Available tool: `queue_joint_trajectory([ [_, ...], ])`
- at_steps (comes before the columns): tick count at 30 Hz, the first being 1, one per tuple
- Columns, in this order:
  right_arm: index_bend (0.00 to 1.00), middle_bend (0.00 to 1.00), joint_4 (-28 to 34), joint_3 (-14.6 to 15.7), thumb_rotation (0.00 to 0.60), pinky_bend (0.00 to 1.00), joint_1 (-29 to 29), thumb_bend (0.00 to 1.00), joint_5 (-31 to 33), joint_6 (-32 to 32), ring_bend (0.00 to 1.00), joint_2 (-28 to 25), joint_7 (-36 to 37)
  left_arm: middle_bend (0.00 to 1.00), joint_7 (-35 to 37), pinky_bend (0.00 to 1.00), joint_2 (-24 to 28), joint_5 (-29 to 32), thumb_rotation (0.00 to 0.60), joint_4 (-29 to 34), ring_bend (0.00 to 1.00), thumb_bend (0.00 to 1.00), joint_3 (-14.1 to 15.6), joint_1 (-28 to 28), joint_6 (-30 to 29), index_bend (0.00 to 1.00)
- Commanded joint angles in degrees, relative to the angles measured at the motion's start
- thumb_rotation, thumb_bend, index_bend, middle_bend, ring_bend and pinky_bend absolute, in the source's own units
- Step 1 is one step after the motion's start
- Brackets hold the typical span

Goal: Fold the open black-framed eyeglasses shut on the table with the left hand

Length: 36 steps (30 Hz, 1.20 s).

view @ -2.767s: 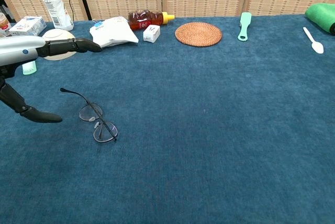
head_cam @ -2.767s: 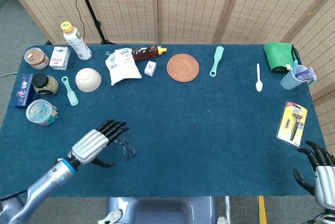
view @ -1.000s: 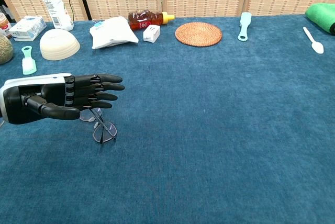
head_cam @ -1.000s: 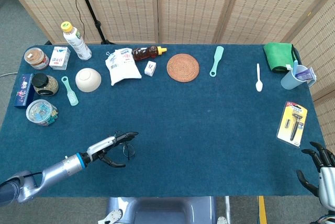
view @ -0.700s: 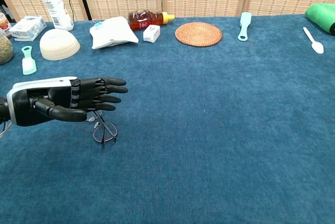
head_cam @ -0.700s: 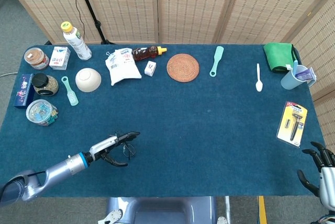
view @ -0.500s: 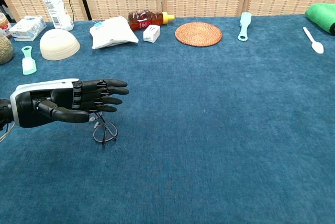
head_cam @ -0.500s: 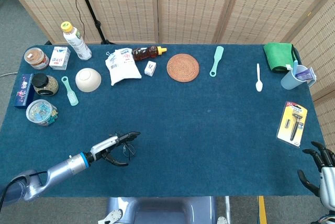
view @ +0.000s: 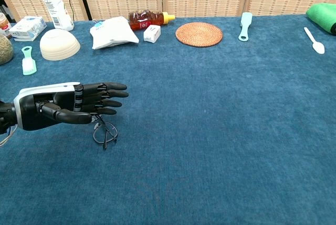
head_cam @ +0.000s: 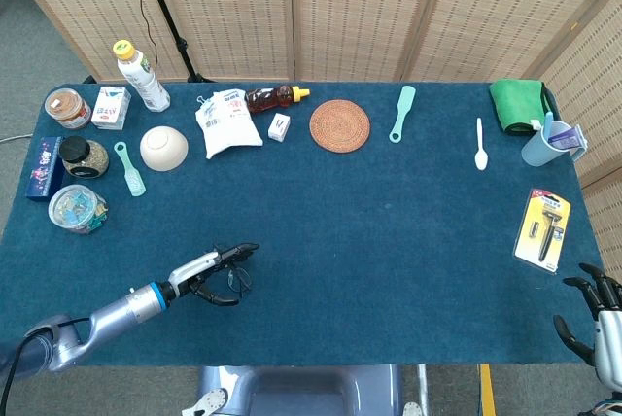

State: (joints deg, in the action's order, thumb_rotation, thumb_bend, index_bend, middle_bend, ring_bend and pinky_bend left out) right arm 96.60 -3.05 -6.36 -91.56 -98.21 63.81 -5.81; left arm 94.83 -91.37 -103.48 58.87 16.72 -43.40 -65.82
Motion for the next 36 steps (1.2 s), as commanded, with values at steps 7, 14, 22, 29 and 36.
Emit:
queue_joint_trajectory([
  [7, 0.33, 0.21, -0.3, -0.1, 0.600, 0.36, 0.3, 0.27, 0.2, 0.5, 0.26, 0.2, 0.2, 0.00, -5.5, 0.00, 3.7, 0.1, 0.413, 3.2, 0.00, 0.15, -1.6, 0.6, -5.3, 0.00],
  [14, 0.33, 0.21, -0.8, -0.3, 0.600, 0.36, 0.9, 0.27, 0.4, 1.4, 0.26, 0.4, 0.6, 0.00, -21.3, 0.00, 10.0, 2.0, 0.353, 10.4, 0.00, 0.15, -2.9, 2.0, -5.8, 0.02],
  [22, 0.33, 0.21, -1.9, -0.8, 0.600, 0.36, 2.1, 0.27, 0.7, 2.9, 0.26, 1.1, 1.2, 0.00, -47.0, 0.00, 17.7, 9.3, 0.348, 22.5, 0.00, 0.14, -4.6, 7.5, -6.1, 0.07],
  [29, 0.33, 0.21, -2.9, -1.0, 0.600, 0.35, 3.2, 0.27, 1.1, 4.4, 0.26, 1.8, 1.7, 0.00, -68.0, 0.00, 22.6, 15.7, 0.347, 29.4, 0.00, 0.15, -4.9, 14.4, -9.8, 0.07],
  [36, 0.33, 0.21, -3.5, -1.1, 0.600, 0.35, 4.5, 0.27, 1.1, 6.0, 0.26, 2.5, 2.2, 0.00, -82.4, 0.00, 26.3, 19.5, 0.350, 34.4, 0.00, 0.15, -5.8, 20.9, -16.5, 0.09],
])
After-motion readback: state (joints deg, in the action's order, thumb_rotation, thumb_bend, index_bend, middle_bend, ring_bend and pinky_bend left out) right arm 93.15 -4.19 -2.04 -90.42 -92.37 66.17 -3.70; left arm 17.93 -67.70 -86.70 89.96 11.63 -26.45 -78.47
